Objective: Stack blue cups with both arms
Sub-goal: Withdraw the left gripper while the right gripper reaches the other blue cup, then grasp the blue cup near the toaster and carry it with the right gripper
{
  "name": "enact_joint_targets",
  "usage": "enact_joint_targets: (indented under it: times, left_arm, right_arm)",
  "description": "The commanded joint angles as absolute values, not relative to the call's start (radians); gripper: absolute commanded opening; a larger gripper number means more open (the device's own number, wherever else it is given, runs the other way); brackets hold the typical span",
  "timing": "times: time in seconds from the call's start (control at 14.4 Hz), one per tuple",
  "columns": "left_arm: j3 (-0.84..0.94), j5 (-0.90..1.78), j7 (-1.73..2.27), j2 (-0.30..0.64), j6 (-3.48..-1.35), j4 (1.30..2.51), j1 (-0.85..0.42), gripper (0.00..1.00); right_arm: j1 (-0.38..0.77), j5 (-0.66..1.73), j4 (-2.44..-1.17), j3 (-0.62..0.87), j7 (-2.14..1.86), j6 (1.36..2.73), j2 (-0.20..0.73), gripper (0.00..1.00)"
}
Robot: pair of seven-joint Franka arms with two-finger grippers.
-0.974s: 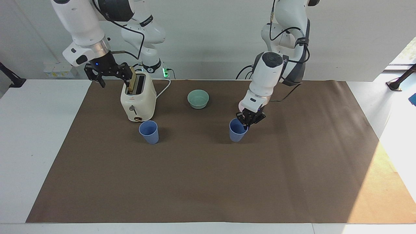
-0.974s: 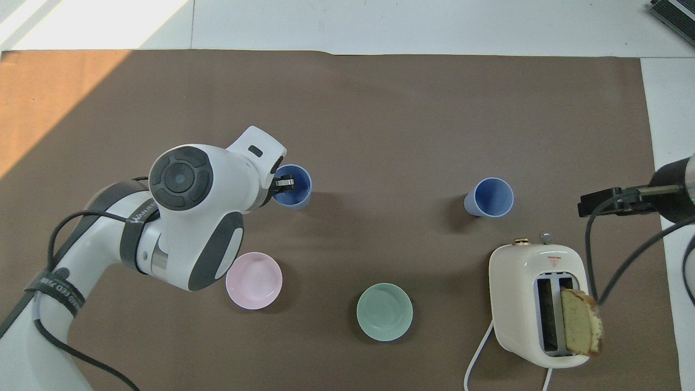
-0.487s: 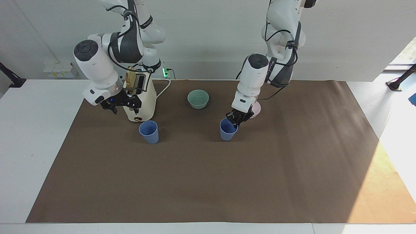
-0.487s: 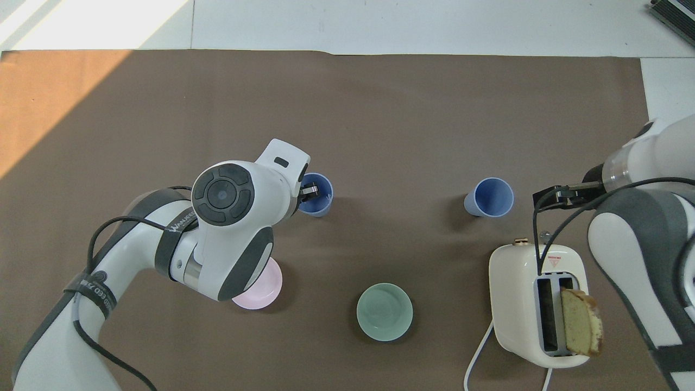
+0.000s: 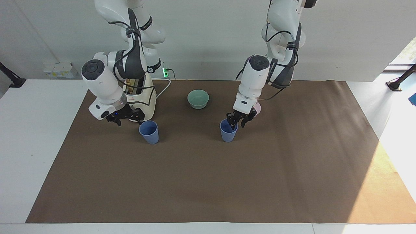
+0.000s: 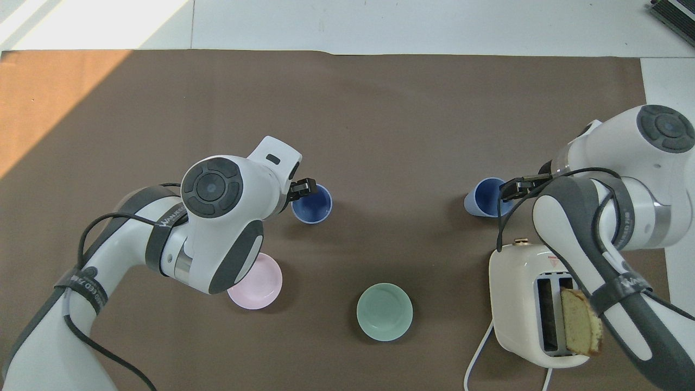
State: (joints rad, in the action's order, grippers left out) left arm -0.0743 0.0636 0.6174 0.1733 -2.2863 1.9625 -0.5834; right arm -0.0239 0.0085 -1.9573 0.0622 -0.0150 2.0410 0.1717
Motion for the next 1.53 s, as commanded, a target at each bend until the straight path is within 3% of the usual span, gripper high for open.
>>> enact_joint_targets:
  times: [0.0, 0.21, 0.35, 0.42, 0.83, 1.18, 1.32, 1.46]
  left_arm:
    - [-0.077, 0.067, 0.401, 0.063, -2.154, 1.967, -0.488, 1.0]
    - [-0.078, 0.067, 0.127, -0.018, -2.056, 1.965, -0.358, 1.0]
    - [-0.078, 0.066, -0.009, -0.046, -2.01, 1.948, -0.278, 1.0]
    - [-0.077, 0.066, -0.049, -0.051, -1.982, 1.925, -0.24, 1.0]
    - [-0.078, 0.058, -0.147, -0.034, -1.751, 1.706, -0.098, 1.0]
    - [-0.08, 0.022, -0.181, -0.008, -1.577, 1.539, -0.032, 1.0]
    - [-0.078, 0.025, -0.181, 0.034, -1.514, 1.459, -0.02, 1.0]
    - [-0.077, 0.029, -0.179, 0.038, -1.528, 1.459, -0.029, 1.0]
  right_arm:
    - [-0.021, 0.014, -1.98, 0.058, -0.038, 2.095, 0.178, 1.0]
    - [-0.021, 0.014, -1.993, 0.061, -0.055, 2.102, 0.178, 1.0]
    - [-0.008, 0.014, -1.993, 0.063, -0.051, 2.102, 0.176, 0.22]
    - [-0.008, 0.014, -1.991, 0.063, -0.049, 2.1, 0.176, 0.0]
    - [-0.008, 0.023, -1.967, 0.064, -0.049, 2.071, 0.189, 0.0]
    - [-0.006, 0.094, -1.783, 0.066, -0.041, 1.824, 0.187, 0.0]
    - [-0.006, 0.101, -1.738, 0.089, 0.006, 1.786, 0.179, 0.0]
    - [-0.003, 0.095, -1.691, 0.126, 0.084, 1.769, 0.183, 0.0]
